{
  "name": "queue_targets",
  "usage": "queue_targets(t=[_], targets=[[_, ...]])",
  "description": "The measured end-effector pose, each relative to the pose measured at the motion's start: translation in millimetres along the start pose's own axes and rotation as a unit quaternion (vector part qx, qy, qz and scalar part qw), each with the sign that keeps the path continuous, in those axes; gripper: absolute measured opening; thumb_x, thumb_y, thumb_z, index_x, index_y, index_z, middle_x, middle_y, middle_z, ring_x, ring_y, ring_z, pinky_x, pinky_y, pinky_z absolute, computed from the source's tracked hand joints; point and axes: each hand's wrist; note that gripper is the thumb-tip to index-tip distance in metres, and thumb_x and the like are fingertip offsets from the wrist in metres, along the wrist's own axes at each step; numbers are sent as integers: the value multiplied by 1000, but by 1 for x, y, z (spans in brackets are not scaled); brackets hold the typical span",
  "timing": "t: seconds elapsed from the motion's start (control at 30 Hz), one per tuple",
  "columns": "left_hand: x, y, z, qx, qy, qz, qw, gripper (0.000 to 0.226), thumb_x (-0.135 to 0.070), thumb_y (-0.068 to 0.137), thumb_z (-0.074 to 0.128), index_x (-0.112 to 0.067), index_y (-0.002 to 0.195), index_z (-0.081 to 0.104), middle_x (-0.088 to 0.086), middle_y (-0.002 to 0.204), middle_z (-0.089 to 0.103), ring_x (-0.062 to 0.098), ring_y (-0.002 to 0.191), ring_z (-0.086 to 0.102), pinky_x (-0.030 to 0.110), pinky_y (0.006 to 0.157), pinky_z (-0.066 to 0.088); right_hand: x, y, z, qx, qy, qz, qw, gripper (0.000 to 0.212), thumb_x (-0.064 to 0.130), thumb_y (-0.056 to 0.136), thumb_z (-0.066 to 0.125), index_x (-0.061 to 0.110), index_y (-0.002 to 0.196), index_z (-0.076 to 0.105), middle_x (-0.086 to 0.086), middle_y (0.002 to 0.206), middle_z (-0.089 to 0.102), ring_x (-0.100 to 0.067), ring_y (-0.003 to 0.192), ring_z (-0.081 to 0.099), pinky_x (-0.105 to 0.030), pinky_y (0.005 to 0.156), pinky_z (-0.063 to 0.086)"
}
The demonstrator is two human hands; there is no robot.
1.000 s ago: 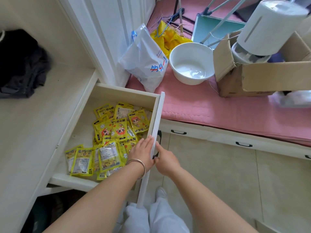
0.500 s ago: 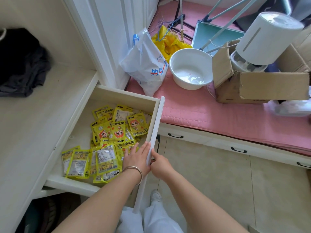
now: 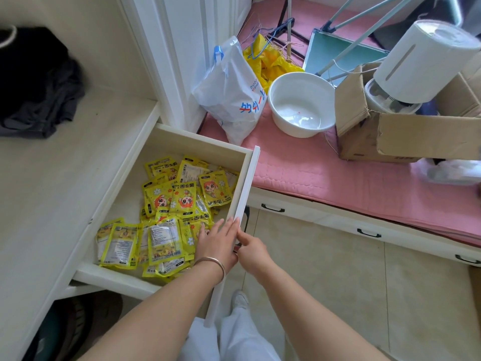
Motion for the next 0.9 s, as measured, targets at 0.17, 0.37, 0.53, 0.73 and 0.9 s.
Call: queue_targets(t=[0.17,0.37,0.53,0.73,0.9], targets=[[15,0,-1,-10,-49,-5,999,74,-27,93,46,-25,151,0,-12,160,3,11,144,24,40,120,14,10,5,11,23,-1,-15,1000,76,2,75,37,36,142,39,-1,141,52,-20,120,58,-31,93,52],[34,3,-7,-13,-48,-1,999,76,-29,93,49,-25,151,1,-11,160,2,11,143,25,39,120,14,20,13,22,26,1,-20,999,75,0,77,36,35,143,38,-3,140,53,-19,118,59,-29,89,53],[55,5,-8,-24,-47,-7,999,76,-30,93,49,-26,151,0,-12,160,2,10,144,23,38,119,14,34,13,32,33,1,-38,999,71,-3,82,38,32,144,38,3,142,51,-13,117,58,-17,77,49],[81,4,-12,-33,-53,-18,998,73,-28,94,46,-24,151,0,-11,160,4,9,146,18,37,121,14,48,19,57,47,30,-29,998,72,-4,86,38,39,144,34,-3,137,55,-8,99,59,-7,48,42],[106,1,-20,-29,-2,-32,999,67,-31,98,39,-24,151,-1,-10,160,2,12,149,4,40,120,5,62,25,77,50,22,-35,998,73,-4,84,38,36,145,34,0,141,51,-11,116,56,-6,54,42]])
Point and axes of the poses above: each hand's wrist, its own y-axis towards the middle knuckle, its own z-axis out of the palm, x = y × z
